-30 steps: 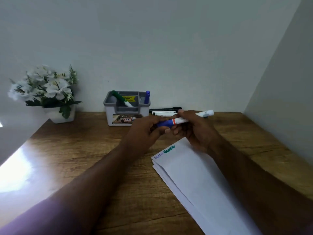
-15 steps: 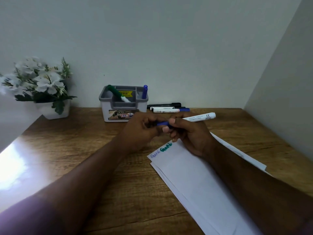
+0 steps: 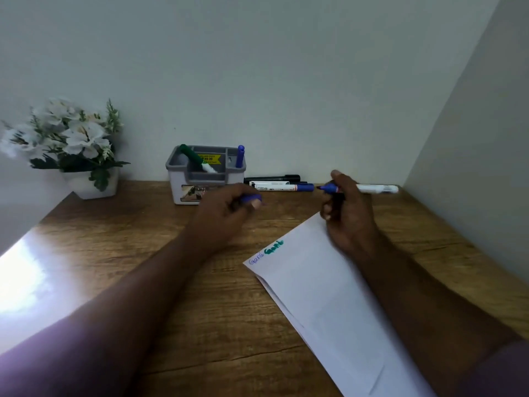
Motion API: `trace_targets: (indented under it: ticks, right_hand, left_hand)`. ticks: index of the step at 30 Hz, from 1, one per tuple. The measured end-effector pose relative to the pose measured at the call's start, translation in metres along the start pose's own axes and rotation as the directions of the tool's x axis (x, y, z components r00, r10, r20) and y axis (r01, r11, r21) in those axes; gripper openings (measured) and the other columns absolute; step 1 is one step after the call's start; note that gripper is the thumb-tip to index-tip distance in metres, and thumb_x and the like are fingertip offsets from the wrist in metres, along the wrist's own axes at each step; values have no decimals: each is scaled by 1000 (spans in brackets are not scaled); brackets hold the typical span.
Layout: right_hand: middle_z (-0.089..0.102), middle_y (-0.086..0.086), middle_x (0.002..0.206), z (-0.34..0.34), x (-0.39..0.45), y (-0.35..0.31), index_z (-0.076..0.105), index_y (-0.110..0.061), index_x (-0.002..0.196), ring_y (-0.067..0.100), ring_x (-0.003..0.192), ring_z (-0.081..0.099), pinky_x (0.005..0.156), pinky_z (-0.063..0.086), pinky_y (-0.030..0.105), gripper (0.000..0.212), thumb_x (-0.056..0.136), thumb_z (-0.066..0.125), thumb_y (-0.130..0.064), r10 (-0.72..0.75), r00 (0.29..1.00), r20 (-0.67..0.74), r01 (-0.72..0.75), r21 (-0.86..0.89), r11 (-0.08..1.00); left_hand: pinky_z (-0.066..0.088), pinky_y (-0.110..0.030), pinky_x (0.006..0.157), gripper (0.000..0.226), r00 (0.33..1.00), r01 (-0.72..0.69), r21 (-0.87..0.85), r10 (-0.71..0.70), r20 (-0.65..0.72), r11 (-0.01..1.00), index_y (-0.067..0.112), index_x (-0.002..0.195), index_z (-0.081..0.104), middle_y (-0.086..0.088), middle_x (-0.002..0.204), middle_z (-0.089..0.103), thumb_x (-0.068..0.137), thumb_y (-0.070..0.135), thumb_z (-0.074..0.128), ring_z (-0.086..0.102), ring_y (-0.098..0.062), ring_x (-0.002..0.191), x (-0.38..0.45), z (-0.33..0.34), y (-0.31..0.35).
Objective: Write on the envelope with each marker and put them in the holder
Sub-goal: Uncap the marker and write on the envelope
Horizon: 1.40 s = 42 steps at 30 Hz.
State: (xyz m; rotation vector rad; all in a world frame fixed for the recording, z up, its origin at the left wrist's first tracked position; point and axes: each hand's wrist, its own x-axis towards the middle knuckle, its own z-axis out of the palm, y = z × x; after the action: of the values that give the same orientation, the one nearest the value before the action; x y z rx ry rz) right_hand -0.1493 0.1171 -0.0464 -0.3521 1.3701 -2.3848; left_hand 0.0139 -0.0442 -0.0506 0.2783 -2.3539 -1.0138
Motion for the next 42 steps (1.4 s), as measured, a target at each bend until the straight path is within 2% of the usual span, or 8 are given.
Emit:
trace_targets:
  ticks: [4, 6, 9, 12, 15, 21, 30, 42]
  right_hand:
    - [45, 1, 45, 12, -6, 13, 55, -17, 69, 9, 31, 31, 34, 20, 14, 21, 88, 64, -14, 8, 983, 185, 31, -206, 978]
    - [45, 2, 46, 10, -6, 13, 57, -17, 69, 8, 32, 31, 34, 20, 15, 21, 86, 66, -12, 10, 976, 215, 52, -279, 959]
    - [49, 2, 49, 10, -5, 17, 58, -15, 69, 9, 36, 36, 34, 24, 18, 19, 84, 69, -10, 53, 972, 230, 16, -286, 958]
    - [54, 3, 55, 9, -2, 16, 64, -9, 75, 12, 46, 44, 38, 33, 21, 12, 83, 67, -2, 113, 964, 240, -47, -263, 964]
    - [55, 5, 56, 7, -2, 10, 68, -7, 78, 13, 46, 46, 38, 37, 21, 13, 82, 64, 5, 192, 924, 332, -56, -380, 923]
    - [52, 10, 52, -2, -9, 1, 69, -5, 74, 13, 38, 41, 34, 35, 20, 8, 82, 71, -5, 243, 858, 452, 169, -696, 698]
    - [65, 4, 57, -2, -16, 1, 73, -8, 80, 11, 43, 54, 38, 46, 20, 4, 82, 74, -11, 240, 839, 489, 258, -744, 617]
    - [67, 10, 64, -1, -16, -1, 73, -6, 82, 11, 44, 53, 38, 44, 20, 8, 82, 74, -13, 277, 828, 488, 274, -782, 560]
  left_hand:
    - [37, -24, 57, 21, 989, -27, -92, 41, 145, 995, 6, 85, 58, -2, 73, 56, 95, 10, 40, 49, 0, 60, 2, 16, 12]
    - [34, -24, 55, 33, 980, -22, -37, 28, 196, 999, 5, 74, 56, -1, 65, 51, 96, 29, 48, 44, -2, 56, 2, 17, 14]
    - [35, -27, 57, 55, 925, -21, 213, -62, 376, 977, 12, 74, 55, -4, 76, 56, 67, 64, 69, 45, -10, 64, 0, 20, 14]
    - [40, -33, 64, 62, 873, -29, 288, -116, 474, 957, 10, 82, 56, -1, 91, 54, 60, 65, 75, 49, -19, 80, 1, 19, 14]
    - [47, -39, 73, 60, 859, -19, 295, -136, 494, 955, 13, 86, 56, 2, 97, 51, 60, 64, 74, 48, -19, 87, 2, 19, 16]
    - [49, -38, 75, 59, 848, -23, 340, -162, 505, 940, 17, 87, 55, 4, 98, 48, 59, 66, 73, 48, -18, 88, 6, 20, 13]
    - [48, -36, 70, 51, 833, -15, 342, -177, 524, 940, 21, 72, 50, 6, 95, 46, 59, 64, 72, 47, -17, 82, 10, 22, 12]
    - [37, -22, 60, 44, 842, -18, 293, -144, 520, 956, 27, 60, 45, 7, 99, 48, 62, 58, 76, 44, -7, 78, 9, 23, 8]
